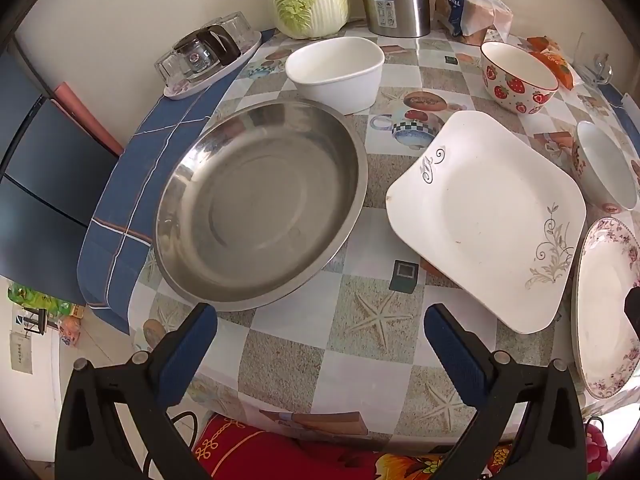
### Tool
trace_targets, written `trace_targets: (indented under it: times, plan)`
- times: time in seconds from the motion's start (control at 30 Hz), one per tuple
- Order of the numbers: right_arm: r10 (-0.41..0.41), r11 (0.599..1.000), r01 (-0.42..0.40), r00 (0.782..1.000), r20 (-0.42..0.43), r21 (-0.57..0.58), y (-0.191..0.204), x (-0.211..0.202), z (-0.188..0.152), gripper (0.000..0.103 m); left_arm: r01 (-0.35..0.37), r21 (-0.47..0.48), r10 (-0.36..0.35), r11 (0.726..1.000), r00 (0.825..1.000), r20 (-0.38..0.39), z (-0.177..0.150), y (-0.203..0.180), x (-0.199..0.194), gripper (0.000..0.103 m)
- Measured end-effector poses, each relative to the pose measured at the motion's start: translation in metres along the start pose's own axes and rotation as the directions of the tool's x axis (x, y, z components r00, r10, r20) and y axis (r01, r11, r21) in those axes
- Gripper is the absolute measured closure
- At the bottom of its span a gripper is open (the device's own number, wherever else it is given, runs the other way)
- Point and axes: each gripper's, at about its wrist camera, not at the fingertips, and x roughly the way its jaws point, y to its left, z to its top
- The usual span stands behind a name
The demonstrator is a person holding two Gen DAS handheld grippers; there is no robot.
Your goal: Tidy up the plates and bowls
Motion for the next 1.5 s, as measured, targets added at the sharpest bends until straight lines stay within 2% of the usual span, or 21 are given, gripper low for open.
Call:
trace_targets:
  times: [0.93,1.07,1.23,1.33,1.5]
  plan:
    - [-0.005,1.0,0.005,1.0,-0.003,-0.003,0.0,0.001,-0.001,0.0,0.007,-0.005,-0.007,1.0,1.0,-0.001,-0.001,-0.001,0.003,0.0]
    - [-0.013,1.0,0.012,1.0,-0.006,-0.017,0.004,0.002,0.0,0.0,0.024,-0.011,-0.024,1.0,1.0,0.003,-0.002,-0.001,0.006,0.0]
    - [-0.018,0.999,0.018,1.0,0.006,-0.03,0.008,0.002,-0.001,0.0,0.086,-0.039,-0.086,0.996,0.996,0.009,-0.001,0.001,0.006,0.0]
    - [-0.02,0.999,0.02,1.0,0.012,-0.039,0.01,0.002,-0.001,0.0,0.064,-0.034,-0.064,0.997,0.998,0.006,0.0,0.002,0.006,0.0]
    - [-0.017,0.998,0.017,1.0,0.001,-0.055,0.017,0.005,-0.003,0.0,0.066,-0.053,-0.066,0.996,0.998,0.002,0.001,0.009,0.008,0.0]
